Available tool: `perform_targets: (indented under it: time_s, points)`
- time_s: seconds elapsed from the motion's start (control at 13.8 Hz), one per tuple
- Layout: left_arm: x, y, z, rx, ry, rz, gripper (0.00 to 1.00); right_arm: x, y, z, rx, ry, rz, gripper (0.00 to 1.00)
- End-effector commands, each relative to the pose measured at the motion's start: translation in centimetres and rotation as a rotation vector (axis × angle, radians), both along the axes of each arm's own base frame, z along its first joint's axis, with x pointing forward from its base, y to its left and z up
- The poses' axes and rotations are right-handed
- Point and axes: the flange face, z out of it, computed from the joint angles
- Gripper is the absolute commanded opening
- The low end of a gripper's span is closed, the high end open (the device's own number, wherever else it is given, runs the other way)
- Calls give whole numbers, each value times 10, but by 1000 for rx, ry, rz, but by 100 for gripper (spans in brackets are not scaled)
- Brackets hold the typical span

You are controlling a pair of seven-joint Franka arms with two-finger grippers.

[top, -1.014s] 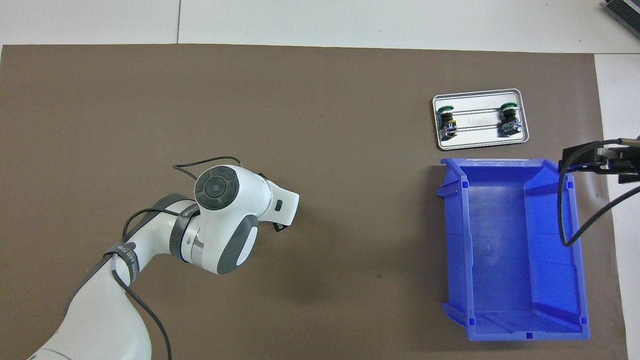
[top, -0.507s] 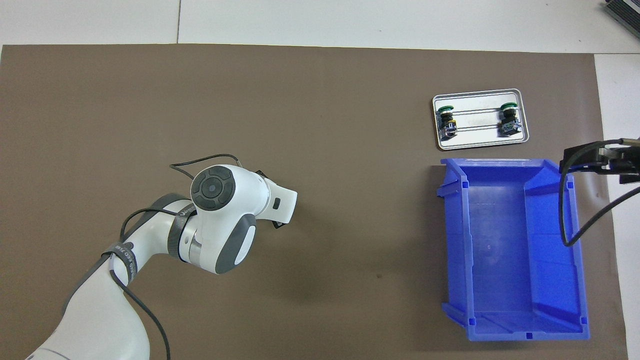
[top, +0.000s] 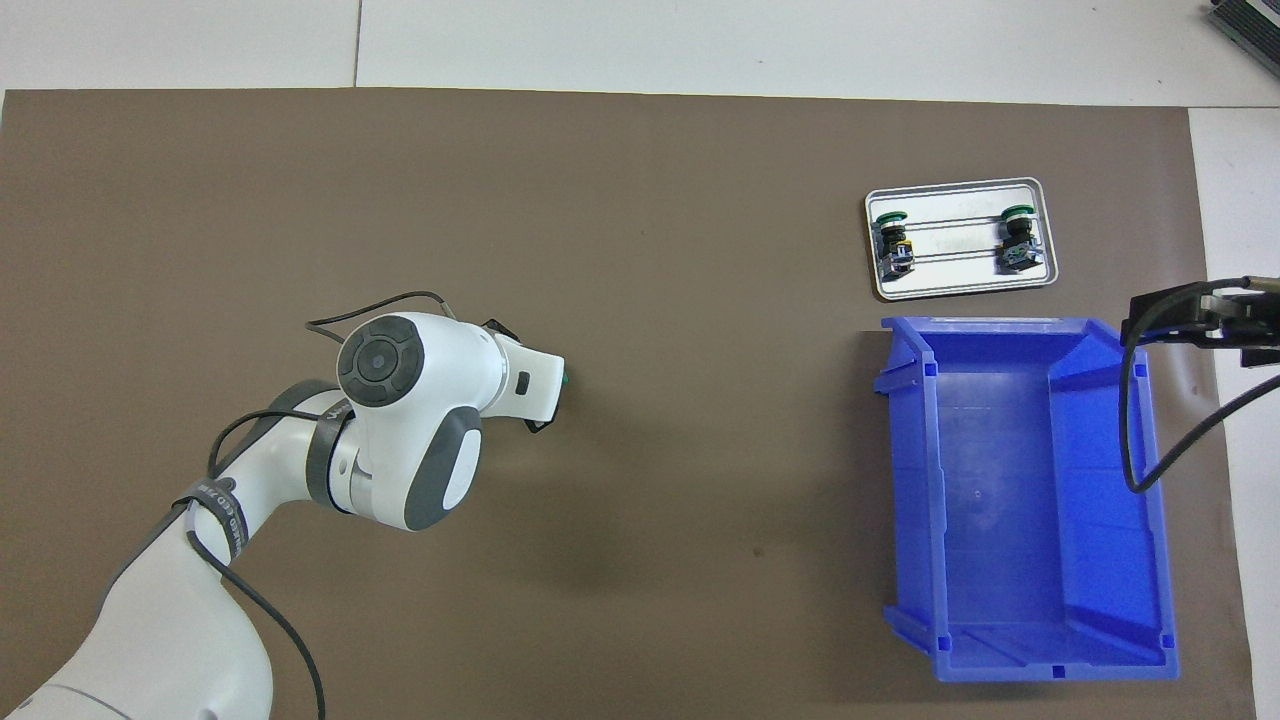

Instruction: Place and press button with both arms

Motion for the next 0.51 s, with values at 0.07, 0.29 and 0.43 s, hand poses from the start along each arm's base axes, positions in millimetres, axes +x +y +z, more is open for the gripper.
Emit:
perform_targets:
  time_s: [0.07, 0.29, 0.43]
  points:
    - [27, 39, 5, -149, 16, 18, 0, -6, 1, 1, 20, -13, 26, 100]
    - [45, 83, 16, -319, 81, 43, 1, -6, 1, 1, 20, -12, 28, 100]
    - [49, 102, 16, -385, 87, 46, 4, -6, 2, 1, 19, -12, 30, 100]
